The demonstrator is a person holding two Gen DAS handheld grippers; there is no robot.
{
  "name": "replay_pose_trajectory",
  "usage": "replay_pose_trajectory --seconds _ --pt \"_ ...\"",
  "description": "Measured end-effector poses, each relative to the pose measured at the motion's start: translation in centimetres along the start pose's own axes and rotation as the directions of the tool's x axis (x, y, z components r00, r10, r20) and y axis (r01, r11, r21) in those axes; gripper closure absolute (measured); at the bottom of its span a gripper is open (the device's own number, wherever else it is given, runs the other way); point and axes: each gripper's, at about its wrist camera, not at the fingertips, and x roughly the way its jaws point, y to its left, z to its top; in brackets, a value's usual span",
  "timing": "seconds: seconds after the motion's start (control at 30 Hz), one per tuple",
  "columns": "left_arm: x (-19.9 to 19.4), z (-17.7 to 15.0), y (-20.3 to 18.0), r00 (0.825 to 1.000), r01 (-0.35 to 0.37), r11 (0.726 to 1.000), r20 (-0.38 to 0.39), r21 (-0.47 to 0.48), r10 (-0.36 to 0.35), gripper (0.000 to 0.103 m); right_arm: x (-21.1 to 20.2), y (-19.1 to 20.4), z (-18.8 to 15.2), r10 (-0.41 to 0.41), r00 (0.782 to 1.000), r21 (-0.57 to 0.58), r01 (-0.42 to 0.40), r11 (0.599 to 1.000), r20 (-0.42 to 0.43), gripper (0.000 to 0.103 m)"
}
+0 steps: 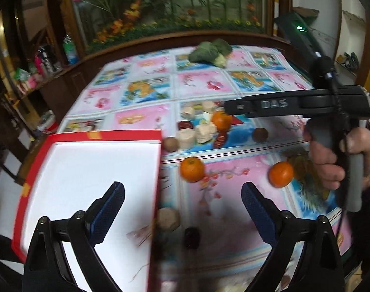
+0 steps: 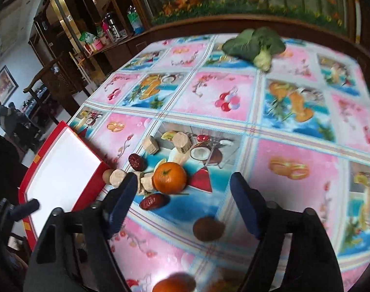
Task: Organize fruits
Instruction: 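Grasp a mandarin orange with the left tool while the right tool grasps another, then carry both oranges over the red tray and open both tools to drop them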
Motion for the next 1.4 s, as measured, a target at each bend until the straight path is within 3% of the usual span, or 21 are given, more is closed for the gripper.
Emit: replay_pose_trajectory --seconds 0.13,0.27,0.33,0.57,0.73,0.93,1.2,1.4 --pt "2.0 0.8 -0.5 0.998 0.039 0.999 -0.051 -0.01 -0.039 0.02 1.6 -0.5 0.5 0.074 0.996 0.038 -0.072 0.997 -0.057 0.036" --pt "3.5 1.2 -0.8 0.994 0.058 0.998 -0.091 -0.015 -0.059 0.03 3.2 -0.5 0.8 0.114 0.986 0.05 -0.108 0.993 -0.122 0.05" --pt "4.1 1.4 -0.6 0.992 0.072 0.997 -0.106 -0.025 -0.074 0.033 3.3 -0.2 0.7 0.104 0.986 0.03 -0.101 0.994 -0.129 0.053" --pt "6.6 1.0 -0.1 0.976 0.107 0.993 -0.184 -0.046 -0.114 0.05 3.8 -0.8 0.4 0.184 0.97 0.078 -0.174 0.982 -0.161 0.067" --pt "6.6 1.0 -0.1 0.978 0.113 0.993 -0.173 -0.039 -0.118 0.051 3.4 -1.3 0.2 0.232 0.958 0.114 -0.215 0.97 -0.17 0.067" --pt "7.0 1.5 0.2 0.982 0.086 0.996 -0.163 -0.035 -0.091 0.07 1.7 -2.4 0.4 0.229 0.966 0.144 -0.211 0.967 -0.119 0.067" --pt "7.2 1.7 -0.5 0.988 0.038 0.999 -0.147 0.003 -0.037 0.073 0.4 -3.6 0.7 0.237 0.969 0.185 -0.221 0.958 -0.072 0.067" --pt "5.9 1.3 -0.7 0.992 0.021 0.999 -0.124 -0.031 -0.025 0.073 -1.2 -3.0 0.8 0.263 0.964 0.168 -0.255 0.952 -0.028 0.067"
